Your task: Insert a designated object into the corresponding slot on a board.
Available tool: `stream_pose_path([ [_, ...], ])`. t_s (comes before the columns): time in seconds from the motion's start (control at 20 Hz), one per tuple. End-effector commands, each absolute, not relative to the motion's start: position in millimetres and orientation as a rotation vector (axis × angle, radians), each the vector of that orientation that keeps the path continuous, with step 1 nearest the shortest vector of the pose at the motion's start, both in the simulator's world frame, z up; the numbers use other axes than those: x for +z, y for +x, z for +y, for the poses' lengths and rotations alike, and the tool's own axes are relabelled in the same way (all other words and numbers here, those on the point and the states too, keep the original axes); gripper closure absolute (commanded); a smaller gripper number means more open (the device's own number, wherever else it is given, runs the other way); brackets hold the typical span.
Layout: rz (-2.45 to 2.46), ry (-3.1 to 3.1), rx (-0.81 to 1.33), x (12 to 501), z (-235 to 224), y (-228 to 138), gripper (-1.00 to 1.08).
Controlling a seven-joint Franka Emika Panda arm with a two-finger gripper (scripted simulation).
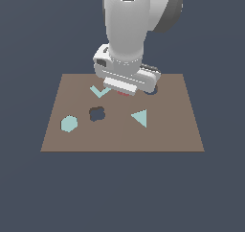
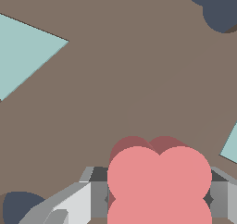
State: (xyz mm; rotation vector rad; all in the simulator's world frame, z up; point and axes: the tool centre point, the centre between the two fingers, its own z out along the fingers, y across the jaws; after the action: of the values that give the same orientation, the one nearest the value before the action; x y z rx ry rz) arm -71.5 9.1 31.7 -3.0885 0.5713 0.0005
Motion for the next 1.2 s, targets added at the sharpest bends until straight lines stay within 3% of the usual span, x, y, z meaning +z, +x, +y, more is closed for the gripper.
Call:
stream_pose_path([
  [0.0,0.662,-3.07,0.0,33,7,-63,1.08],
  [0.7,1.445,-2.787,-0.001,38,-35,1,1.08],
  [1.15,1.801,-2.571,-0.001,40,-69,21,1.08],
])
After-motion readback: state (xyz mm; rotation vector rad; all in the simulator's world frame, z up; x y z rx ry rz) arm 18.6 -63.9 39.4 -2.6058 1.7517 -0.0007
